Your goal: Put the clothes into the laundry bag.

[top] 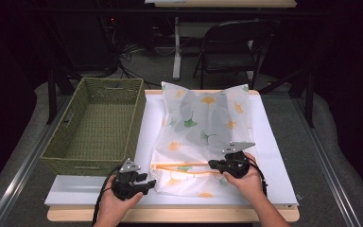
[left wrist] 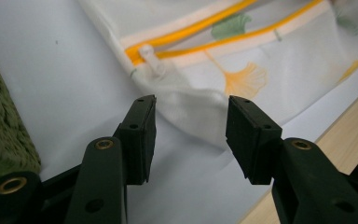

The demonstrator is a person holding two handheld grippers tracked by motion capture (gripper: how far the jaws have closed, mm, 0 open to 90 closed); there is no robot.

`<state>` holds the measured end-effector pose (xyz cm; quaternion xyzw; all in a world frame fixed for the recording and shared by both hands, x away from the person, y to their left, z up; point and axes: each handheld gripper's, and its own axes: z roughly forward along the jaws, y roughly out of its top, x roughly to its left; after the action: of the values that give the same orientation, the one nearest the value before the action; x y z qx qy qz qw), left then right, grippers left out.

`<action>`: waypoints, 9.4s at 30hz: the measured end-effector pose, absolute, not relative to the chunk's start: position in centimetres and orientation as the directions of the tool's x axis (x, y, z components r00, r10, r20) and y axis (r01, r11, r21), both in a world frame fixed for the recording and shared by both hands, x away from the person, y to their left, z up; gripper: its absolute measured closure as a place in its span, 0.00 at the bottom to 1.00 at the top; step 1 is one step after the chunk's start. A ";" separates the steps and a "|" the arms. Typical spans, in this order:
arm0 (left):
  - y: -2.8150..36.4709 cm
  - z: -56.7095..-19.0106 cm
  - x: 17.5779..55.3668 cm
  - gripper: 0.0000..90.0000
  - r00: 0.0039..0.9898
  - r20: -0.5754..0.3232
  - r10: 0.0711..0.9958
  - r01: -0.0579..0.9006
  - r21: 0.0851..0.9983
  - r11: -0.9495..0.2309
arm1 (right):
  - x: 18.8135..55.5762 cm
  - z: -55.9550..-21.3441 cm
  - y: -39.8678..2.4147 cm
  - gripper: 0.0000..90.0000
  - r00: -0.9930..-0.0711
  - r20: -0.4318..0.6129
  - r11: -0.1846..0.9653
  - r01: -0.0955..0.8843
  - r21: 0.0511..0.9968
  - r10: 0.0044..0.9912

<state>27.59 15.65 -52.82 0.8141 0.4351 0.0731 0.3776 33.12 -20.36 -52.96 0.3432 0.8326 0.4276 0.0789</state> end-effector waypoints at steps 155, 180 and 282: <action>12.8 -51.9 30.4 0.97 0.691 -0.243 0.681 0.618 0.687 -0.383 | 34.6 -54.4 -9.4 0.79 -0.866 0.163 0.476 0.407 0.780 0.473; 13.0 -52.1 30.4 0.97 0.686 -0.245 0.685 0.625 0.679 -0.384 | 34.5 -54.1 -8.3 0.89 -0.894 0.178 0.465 0.374 0.803 0.411; 15.1 -51.7 31.2 0.96 0.631 -0.216 0.745 0.647 0.677 -0.352 | 33.4 -54.7 -15.6 0.94 -0.844 0.104 0.548 0.429 0.718 0.526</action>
<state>31.22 15.06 -51.73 0.8196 0.4246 0.0646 0.3793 33.38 -15.56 -54.66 0.2721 0.8775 0.3901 0.0618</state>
